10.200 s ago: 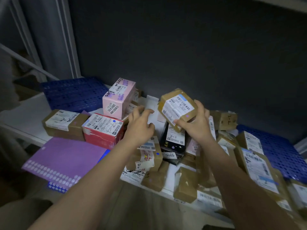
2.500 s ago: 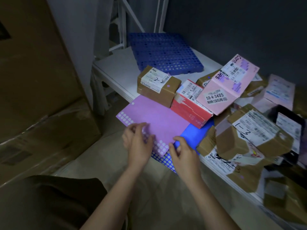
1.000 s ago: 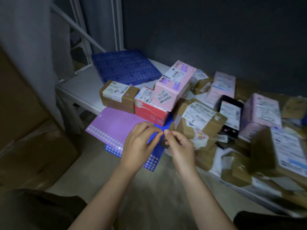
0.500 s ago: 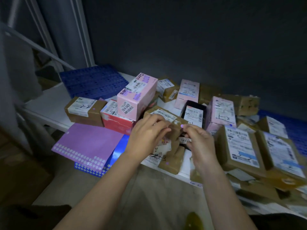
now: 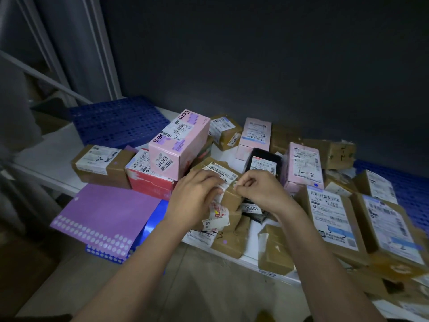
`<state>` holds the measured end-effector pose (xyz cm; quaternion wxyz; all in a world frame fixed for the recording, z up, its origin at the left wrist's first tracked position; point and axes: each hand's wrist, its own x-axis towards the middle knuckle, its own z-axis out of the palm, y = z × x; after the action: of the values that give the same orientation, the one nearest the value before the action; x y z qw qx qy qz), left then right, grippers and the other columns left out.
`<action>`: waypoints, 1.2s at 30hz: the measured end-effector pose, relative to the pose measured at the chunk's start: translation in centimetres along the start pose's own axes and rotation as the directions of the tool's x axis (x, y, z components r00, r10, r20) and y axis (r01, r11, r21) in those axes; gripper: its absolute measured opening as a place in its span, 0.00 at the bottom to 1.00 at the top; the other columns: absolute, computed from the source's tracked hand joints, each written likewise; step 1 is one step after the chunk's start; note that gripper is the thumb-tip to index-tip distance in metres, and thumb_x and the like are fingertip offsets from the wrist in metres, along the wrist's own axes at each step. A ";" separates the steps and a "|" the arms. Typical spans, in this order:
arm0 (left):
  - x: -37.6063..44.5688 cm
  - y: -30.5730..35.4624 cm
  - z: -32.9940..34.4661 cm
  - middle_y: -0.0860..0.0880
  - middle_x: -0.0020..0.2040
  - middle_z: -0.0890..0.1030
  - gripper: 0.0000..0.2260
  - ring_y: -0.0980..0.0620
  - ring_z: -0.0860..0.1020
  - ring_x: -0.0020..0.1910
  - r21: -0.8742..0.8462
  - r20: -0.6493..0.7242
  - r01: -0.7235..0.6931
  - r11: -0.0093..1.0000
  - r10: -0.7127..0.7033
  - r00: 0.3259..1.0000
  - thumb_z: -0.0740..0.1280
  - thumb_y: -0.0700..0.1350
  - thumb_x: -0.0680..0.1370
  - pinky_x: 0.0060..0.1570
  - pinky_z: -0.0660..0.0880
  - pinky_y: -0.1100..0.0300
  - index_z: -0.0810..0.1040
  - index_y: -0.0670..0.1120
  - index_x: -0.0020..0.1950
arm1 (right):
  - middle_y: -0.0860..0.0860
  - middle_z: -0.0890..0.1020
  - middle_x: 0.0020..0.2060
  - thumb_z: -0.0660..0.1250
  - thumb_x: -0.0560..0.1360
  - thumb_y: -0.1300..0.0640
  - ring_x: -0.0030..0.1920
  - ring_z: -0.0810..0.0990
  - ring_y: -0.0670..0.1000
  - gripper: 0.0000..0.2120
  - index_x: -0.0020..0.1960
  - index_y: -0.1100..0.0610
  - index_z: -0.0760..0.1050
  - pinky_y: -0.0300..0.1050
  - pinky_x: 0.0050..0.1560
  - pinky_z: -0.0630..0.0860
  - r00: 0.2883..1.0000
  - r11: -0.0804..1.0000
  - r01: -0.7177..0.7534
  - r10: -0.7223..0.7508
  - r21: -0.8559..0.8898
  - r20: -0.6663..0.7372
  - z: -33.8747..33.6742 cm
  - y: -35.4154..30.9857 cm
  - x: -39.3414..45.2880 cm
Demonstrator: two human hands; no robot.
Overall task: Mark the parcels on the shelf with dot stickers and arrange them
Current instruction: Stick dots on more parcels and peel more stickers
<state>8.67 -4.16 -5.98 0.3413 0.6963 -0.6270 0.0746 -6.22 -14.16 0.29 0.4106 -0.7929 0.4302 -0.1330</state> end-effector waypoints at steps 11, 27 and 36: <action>-0.1 -0.1 0.4 0.52 0.51 0.81 0.14 0.51 0.74 0.53 -0.046 -0.015 -0.002 0.999 0.002 1.000 0.60 0.50 0.76 0.52 0.71 0.57 0.82 0.46 0.52 | 0.43 0.61 0.70 0.72 0.67 0.38 0.71 0.60 0.48 0.36 0.70 0.39 0.60 0.52 0.70 0.62 0.999 0.993 -0.051 0.051 0.104 0.001 0.9 2.4 -0.9; 2.6 -4.9 -3.4 0.40 0.67 0.68 0.45 0.40 0.65 0.68 -0.424 -0.072 0.611 0.668 -0.698 0.713 0.78 0.53 0.65 0.67 0.64 0.47 0.58 0.39 0.73 | 0.57 0.61 0.71 0.74 0.70 0.56 0.71 0.60 0.58 0.34 0.72 0.53 0.62 0.49 0.68 0.61 0.911 0.996 -0.055 0.020 -0.073 -0.411 1.3 3.1 6.1; 1.9 -4.3 -4.5 0.55 0.61 0.70 0.36 0.64 0.72 0.60 -0.619 -0.070 0.392 0.680 -0.545 0.835 0.78 0.51 0.64 0.59 0.72 0.64 0.59 0.56 0.62 | 0.41 0.73 0.57 0.61 0.78 0.44 0.64 0.71 0.48 0.15 0.64 0.45 0.70 0.49 0.66 0.69 0.970 0.945 0.190 -0.140 0.265 -0.197 3.7 -3.3 4.5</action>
<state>14.46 -3.27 -3.18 0.6204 0.6806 -0.3694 -0.1243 0.37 -14.78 -0.13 0.4672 -0.7449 0.3730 -0.2962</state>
